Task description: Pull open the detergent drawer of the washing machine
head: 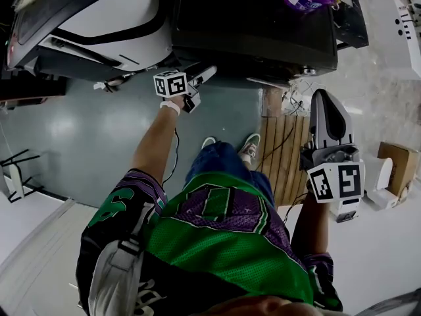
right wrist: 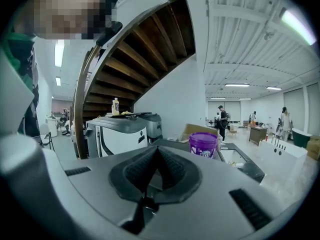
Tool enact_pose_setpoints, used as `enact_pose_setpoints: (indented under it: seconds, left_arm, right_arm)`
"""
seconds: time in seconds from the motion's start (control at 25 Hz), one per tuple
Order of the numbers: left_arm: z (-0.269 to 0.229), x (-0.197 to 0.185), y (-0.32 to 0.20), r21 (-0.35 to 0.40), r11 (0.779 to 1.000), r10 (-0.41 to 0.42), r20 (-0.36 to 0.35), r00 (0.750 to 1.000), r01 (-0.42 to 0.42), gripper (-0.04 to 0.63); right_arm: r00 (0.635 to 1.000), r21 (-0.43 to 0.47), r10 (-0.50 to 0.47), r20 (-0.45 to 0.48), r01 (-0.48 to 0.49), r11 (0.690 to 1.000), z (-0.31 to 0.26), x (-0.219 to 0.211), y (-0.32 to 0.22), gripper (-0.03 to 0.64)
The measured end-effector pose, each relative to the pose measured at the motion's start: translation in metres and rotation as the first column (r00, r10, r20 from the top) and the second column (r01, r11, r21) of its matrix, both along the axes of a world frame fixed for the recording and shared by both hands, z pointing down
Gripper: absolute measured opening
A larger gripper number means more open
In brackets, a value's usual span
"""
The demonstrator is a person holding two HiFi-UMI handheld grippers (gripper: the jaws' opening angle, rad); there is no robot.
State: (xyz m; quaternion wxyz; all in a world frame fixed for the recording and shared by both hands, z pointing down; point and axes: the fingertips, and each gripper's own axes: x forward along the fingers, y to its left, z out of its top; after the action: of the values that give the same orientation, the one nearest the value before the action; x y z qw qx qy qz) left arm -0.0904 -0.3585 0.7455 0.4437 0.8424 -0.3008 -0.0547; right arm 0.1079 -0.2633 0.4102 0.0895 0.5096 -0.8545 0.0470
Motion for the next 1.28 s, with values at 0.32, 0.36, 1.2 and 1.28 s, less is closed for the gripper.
enact_pose_setpoints:
  seconds: [0.32,0.36,1.2,1.28]
  left_arm:
    - [-0.004,-0.006,-0.015,0.026,1.0,-0.013,-0.103,0.995,0.016,0.258]
    - [-0.004,-0.006,-0.015,0.024,1.0,-0.016,-0.121,0.992,0.019,0.258]
    - [-0.005,-0.006,0.029,-0.013,0.999,-0.053,-0.166,0.985,0.052,0.259]
    - [-0.005,-0.005,0.038,-0.024,0.998,-0.057,-0.163,0.985,0.054,0.259]
  right_arm:
    - [1.0,-0.02,0.01,-0.008,-0.01,1.0,0.008,0.003,-0.002,0.002]
    - [1.0,-0.023,0.008,-0.008,-0.009,1.0,0.009,0.002,-0.002,0.002]
    - [1.0,-0.047,-0.006,-0.002,0.006,0.999,0.009,0.003,0.022,0.002]
    - [1.0,-0.058,-0.013,0.002,0.013,0.998,0.008,0.004,0.028,0.002]
